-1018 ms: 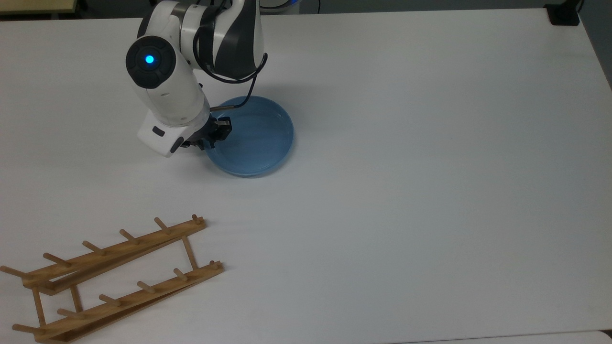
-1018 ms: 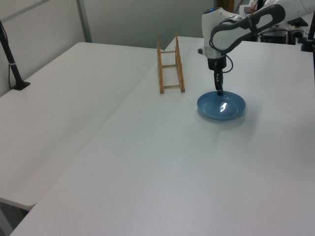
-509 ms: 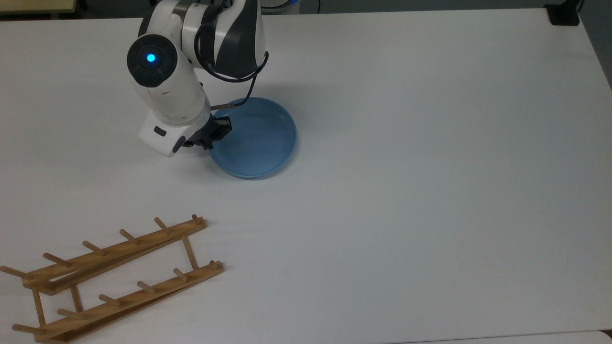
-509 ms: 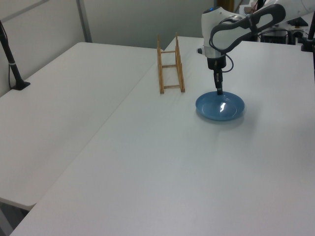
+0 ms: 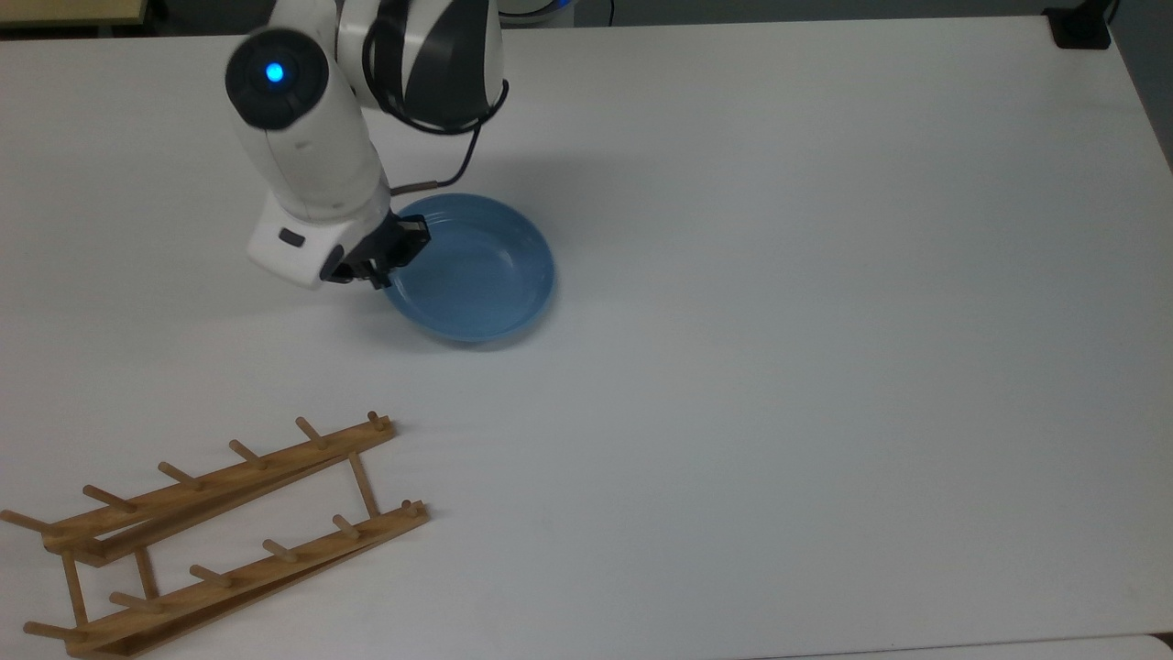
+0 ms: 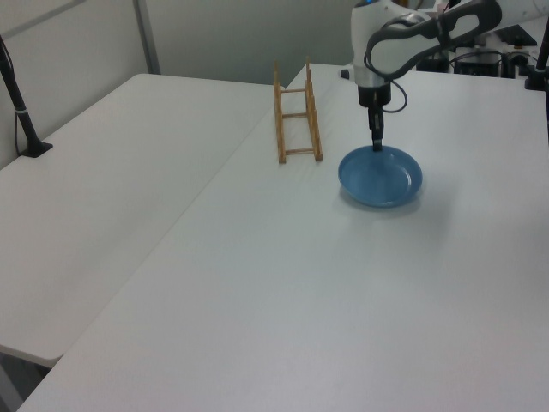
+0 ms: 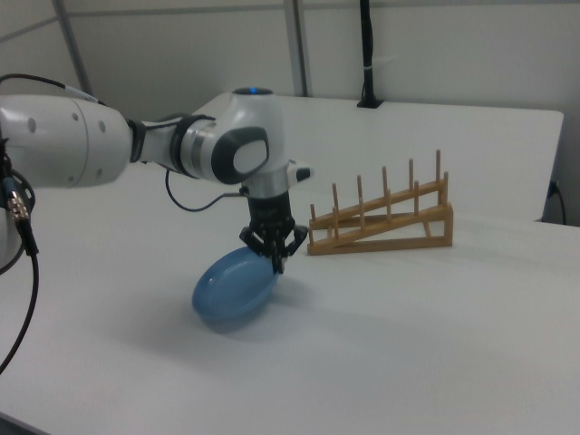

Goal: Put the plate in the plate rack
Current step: 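Lift the plate by its rim, tilting it upright, toward the wooden rack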

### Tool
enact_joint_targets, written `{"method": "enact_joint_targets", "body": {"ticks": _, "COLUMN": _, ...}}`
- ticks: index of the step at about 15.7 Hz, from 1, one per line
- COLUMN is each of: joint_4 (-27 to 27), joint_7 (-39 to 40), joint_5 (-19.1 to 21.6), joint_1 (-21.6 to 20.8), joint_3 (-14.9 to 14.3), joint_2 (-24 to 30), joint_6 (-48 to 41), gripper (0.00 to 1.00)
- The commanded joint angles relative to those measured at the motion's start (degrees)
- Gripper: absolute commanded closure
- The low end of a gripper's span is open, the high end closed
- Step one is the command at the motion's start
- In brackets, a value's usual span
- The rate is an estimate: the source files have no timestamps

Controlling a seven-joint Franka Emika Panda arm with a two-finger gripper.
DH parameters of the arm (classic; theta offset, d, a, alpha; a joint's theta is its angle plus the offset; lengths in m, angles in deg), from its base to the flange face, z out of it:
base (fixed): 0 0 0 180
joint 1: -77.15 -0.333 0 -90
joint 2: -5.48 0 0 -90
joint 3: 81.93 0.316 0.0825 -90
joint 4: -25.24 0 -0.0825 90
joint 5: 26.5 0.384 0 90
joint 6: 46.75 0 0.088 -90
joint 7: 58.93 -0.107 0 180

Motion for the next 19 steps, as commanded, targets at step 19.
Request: {"method": "enact_joint_targets", "body": {"ticks": 19, "joint_4": -15.4, "joint_7": -24.2, "joint_5": -26.3, "joint_1": -0.4, "joint_3": -5.9, "joint_2": 2.5, "joint_6": 28.6, "gripper": 1.00}}
